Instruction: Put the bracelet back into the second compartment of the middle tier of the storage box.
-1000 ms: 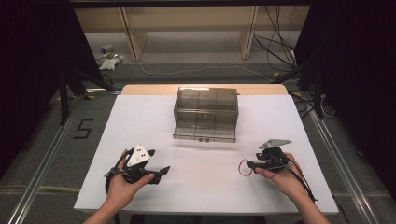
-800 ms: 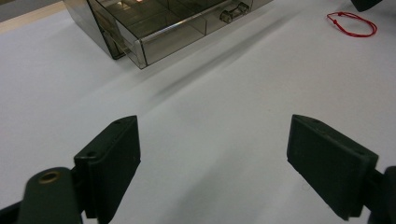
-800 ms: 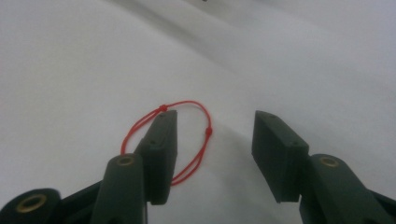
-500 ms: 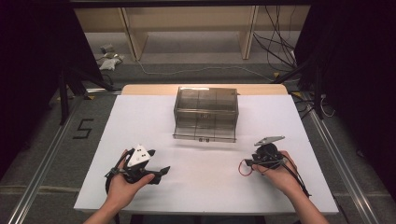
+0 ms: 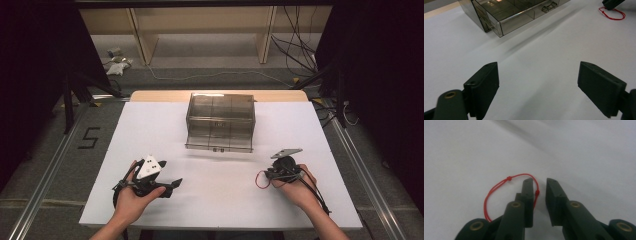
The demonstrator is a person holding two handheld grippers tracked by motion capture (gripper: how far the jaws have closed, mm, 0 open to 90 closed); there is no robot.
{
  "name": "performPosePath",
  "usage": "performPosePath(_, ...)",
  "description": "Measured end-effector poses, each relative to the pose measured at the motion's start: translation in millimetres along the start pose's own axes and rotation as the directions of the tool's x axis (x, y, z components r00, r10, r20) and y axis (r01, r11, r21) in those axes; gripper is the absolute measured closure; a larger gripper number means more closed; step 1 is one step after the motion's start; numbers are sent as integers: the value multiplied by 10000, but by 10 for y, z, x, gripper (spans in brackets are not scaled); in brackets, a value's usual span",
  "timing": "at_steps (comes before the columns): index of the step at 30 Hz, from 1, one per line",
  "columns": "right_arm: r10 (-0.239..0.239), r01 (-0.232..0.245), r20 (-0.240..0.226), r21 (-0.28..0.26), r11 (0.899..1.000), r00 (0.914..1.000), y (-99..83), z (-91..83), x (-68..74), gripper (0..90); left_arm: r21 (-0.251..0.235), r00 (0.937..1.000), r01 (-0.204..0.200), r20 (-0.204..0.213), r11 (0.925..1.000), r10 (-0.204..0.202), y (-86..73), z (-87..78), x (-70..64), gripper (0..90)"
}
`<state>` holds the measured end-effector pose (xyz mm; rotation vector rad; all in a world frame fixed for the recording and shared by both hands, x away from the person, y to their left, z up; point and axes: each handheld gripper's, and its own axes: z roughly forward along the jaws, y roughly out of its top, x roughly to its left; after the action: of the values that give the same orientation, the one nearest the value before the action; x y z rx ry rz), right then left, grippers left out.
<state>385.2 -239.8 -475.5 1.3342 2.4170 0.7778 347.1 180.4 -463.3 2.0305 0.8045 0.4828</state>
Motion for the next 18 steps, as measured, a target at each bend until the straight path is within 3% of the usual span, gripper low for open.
performPosePath(8, 37, -36, -217, 60, 10000, 9998, 8, 9, -35, 874, 32, 10000, -56, -25, 10000, 56, 1, -1, 0, 174)
performPosePath(18, 230, -231, -327, -22, 9997, 9992, 4, 0, -52, 879, 8, 10000, -10, -16, 10000, 10, 1, 2, 1, 174)
